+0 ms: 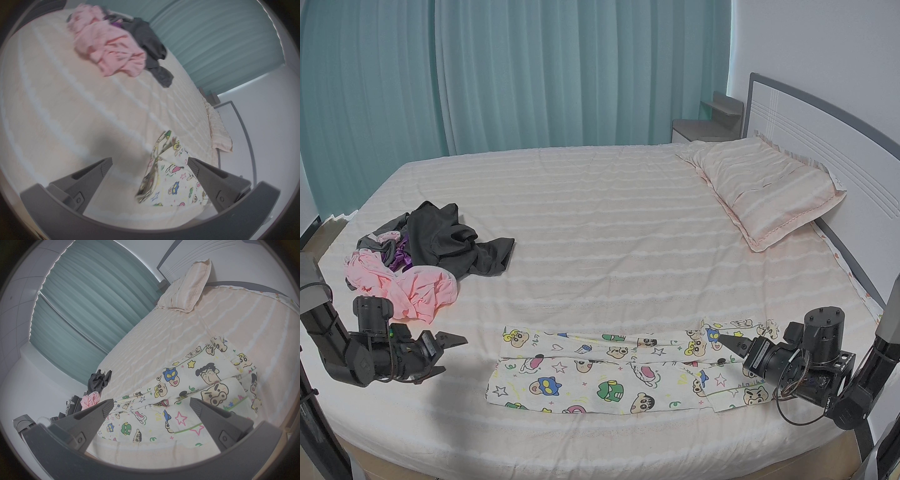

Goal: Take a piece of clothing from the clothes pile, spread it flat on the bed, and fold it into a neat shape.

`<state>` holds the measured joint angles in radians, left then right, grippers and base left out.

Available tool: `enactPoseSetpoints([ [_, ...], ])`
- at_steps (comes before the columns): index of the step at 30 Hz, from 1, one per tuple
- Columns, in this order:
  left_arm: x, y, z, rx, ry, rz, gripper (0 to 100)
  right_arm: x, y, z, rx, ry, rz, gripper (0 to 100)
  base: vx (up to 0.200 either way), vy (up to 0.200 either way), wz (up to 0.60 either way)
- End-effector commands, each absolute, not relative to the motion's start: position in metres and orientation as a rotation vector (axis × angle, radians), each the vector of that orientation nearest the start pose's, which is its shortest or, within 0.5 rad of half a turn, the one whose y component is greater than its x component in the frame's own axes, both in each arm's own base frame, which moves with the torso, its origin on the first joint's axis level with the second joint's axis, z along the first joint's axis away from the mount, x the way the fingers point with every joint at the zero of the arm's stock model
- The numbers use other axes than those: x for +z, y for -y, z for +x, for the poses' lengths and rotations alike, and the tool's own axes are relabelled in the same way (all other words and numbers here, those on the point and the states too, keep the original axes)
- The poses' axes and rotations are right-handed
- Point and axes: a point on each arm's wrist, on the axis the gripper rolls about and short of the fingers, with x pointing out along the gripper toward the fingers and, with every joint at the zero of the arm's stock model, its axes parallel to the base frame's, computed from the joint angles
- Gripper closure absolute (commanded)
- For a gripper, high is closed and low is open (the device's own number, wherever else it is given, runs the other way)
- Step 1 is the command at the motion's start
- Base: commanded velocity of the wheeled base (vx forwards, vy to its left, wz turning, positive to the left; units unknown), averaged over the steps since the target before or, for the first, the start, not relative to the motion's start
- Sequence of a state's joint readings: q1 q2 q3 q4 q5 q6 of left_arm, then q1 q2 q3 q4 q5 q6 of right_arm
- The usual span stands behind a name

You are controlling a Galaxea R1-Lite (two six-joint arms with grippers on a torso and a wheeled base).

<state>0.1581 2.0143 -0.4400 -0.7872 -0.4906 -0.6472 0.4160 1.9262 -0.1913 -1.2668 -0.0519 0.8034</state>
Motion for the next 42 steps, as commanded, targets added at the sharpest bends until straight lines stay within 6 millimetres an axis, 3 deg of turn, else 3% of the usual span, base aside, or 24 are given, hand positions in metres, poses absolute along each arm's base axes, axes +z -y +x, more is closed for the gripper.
enactPoseSetpoints([
  [1, 0.041, 0.013, 0.306, -0.152, -0.753, -0.720, 0, 0.051, -0.100, 0.216, 0.170, -0.581, 0.662, 0, 0.000, 0.000, 0.00],
  [4, 0.046, 0.052, 0.339, -0.216, -0.694, -0.649, 0, 0.051, -0.104, 0.213, 0.189, -0.591, 0.656, 0, 0.000, 0.000, 0.00],
  [6, 0.046, 0.055, 0.342, -0.224, -0.692, -0.644, 0, 0.051, -0.104, 0.213, 0.189, -0.591, 0.655, 0, 0.000, 0.000, 0.00],
  [7, 0.047, 0.073, 0.356, -0.280, -0.682, -0.590, 0, 0.049, -0.108, 0.208, 0.207, -0.610, 0.645, 0, 0.000, 0.000, 0.00],
  [14, 0.049, 0.093, 0.370, -0.358, -0.727, -0.400, 0, 0.044, -0.116, 0.195, 0.248, -0.662, 0.608, 0, 0.000, 0.000, 0.00],
  [22, 0.027, 0.095, 0.378, -0.322, -0.749, -0.292, 0, 0.043, -0.118, 0.191, 0.260, -0.672, 0.601, 0, 0.000, 0.000, 0.00],
  [42, 0.017, 0.090, 0.374, -0.310, -0.796, -0.255, 0, 0.042, -0.118, 0.192, 0.257, -0.677, 0.603, 0, 0.000, 0.000, 0.00],
])
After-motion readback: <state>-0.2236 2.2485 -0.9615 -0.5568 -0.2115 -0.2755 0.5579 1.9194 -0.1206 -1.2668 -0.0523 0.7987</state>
